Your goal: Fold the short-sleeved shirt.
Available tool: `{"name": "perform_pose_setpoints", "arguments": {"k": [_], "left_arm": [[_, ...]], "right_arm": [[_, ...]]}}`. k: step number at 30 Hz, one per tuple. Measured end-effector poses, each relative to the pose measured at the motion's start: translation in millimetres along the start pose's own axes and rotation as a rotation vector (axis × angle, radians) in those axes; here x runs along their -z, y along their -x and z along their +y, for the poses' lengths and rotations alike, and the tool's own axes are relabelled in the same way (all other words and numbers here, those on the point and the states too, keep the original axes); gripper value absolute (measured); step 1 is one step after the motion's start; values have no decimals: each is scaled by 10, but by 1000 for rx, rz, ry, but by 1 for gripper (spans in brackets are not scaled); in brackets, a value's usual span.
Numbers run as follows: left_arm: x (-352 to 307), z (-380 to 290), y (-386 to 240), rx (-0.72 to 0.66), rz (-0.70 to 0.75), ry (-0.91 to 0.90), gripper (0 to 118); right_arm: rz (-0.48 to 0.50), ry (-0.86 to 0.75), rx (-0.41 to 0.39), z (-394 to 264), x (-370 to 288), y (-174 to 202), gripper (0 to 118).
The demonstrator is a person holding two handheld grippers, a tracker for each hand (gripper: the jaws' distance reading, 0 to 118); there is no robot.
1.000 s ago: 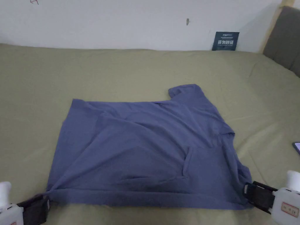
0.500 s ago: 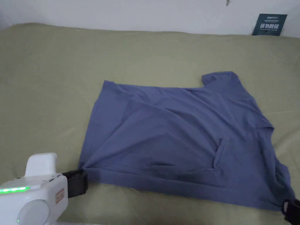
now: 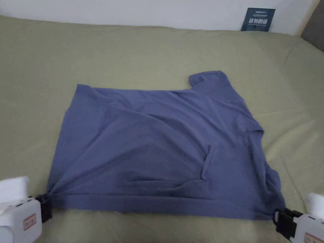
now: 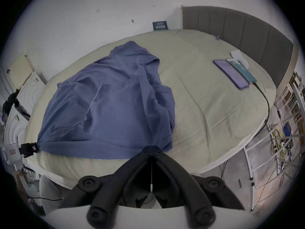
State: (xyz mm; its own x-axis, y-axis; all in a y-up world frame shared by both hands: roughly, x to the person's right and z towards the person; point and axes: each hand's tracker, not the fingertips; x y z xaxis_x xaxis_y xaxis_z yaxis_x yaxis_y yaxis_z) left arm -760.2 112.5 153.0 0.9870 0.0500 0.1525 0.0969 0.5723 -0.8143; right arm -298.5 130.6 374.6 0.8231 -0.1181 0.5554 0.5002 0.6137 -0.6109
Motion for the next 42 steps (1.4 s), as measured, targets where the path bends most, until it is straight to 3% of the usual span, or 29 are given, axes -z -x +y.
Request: {"name": "perform_pose_setpoints", "arguments": {"k": [1,2,3,7,8,9,10,11,12,14,15,24,28,33,34,35,36,37,38,40,42], "left_arm": [[-14,-9,66,-5,-2,-12,7],[-35,3,67,-10,-7,-17,7],[-41,22,54,-9,-6,-14,7],[-63,36,-14,30,6,-9,7],[-49,45,-24,33,8,-6,7],[-65,24,-19,34,11,-4,7],[-64,23,-22,34,13,-1,7],[-67,22,-23,33,10,4,7],[-80,18,-28,30,2,6,7],[-113,8,-28,40,7,9,7],[-125,20,-39,45,10,15,7],[-387,549,-110,58,-6,-55,7],[-67,1009,-216,85,0,-63,7],[641,1416,-348,80,-9,-2,9],[746,1435,-347,89,-15,12,13],[843,1441,-350,89,-12,44,36],[902,1408,-355,100,10,56,66],[933,1380,-352,110,4,84,87],[904,1332,-335,104,4,90,90],[757,1242,-281,92,-8,78,90],[593,1176,-206,59,-39,62,90]], "right_arm": [[-28,-8,-24,44,-9,-2,28],[-53,-1,-50,81,29,-9,79],[-66,-3,-74,113,58,-14,101],[-82,-36,-90,220,294,-114,96],[-87,13,-104,217,398,-143,85],[-100,50,-104,208,484,-171,59],[-125,75,-90,168,570,-189,20],[-89,82,-51,143,601,-202,5],[-47,52,-5,121,573,-197,4],[-89,37,-70,146,512,-160,4],[-86,17,-66,148,435,-122,3],[38,-95,54,807,39,-102,3],[20,-97,-2,1250,339,57,3],[-18,24,-10,1601,1130,181,3],[-24,36,-7,1609,1215,196,3],[-25,53,-21,1613,1327,204,9],[-29,93,-27,1606,1391,224,32],[-51,106,-29,1594,1412,245,67],[-63,101,-44,1570,1413,259,88],[-33,42,-60,1552,1255,241,76],[-34,33,-66,1546,1108,246,74]]}}
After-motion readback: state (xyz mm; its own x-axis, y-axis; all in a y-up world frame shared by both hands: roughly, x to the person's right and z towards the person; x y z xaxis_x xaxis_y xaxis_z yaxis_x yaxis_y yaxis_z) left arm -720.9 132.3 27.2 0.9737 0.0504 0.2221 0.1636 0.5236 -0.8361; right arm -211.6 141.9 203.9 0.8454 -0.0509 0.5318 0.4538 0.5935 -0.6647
